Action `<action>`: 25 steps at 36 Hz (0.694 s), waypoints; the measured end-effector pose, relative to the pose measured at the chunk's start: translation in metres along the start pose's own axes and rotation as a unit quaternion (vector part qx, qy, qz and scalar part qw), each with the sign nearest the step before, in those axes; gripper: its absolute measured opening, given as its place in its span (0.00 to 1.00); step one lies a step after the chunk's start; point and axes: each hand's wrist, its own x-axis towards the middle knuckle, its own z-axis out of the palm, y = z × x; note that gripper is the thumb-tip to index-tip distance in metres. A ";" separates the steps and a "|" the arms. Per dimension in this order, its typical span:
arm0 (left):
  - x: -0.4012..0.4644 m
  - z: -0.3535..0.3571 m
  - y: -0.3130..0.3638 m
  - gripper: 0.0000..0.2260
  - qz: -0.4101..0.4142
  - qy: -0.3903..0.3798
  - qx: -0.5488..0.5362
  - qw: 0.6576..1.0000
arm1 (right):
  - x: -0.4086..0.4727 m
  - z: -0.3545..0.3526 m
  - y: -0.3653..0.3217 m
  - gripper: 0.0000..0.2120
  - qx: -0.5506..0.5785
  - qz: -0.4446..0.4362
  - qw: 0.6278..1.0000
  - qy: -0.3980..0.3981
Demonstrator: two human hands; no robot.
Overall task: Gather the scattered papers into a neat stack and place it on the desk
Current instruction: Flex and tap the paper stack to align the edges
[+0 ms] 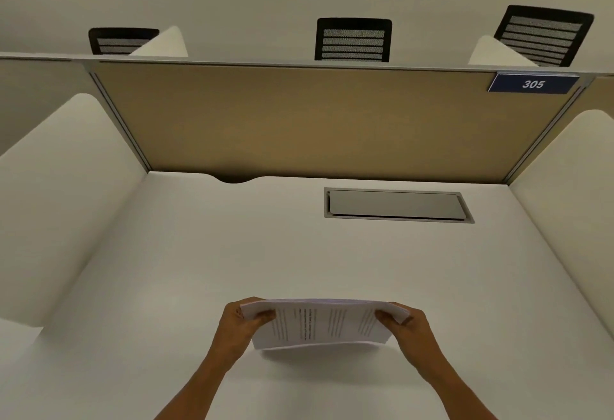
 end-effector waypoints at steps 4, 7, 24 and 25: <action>-0.008 0.005 -0.005 0.11 -0.016 -0.006 -0.011 1.000 | -0.005 0.000 0.007 0.14 0.010 0.013 1.000 0.007; -0.015 0.009 -0.016 0.08 -0.058 0.007 -0.030 0.998 | -0.011 0.005 0.015 0.13 0.005 0.025 1.000 0.000; -0.027 0.026 -0.021 0.12 -0.072 0.048 -0.049 0.995 | -0.024 0.021 0.029 0.09 0.036 0.088 0.994 0.051; -0.028 0.029 -0.021 0.14 -0.071 0.052 -0.051 0.995 | -0.025 0.024 0.030 0.09 0.043 0.092 0.993 0.059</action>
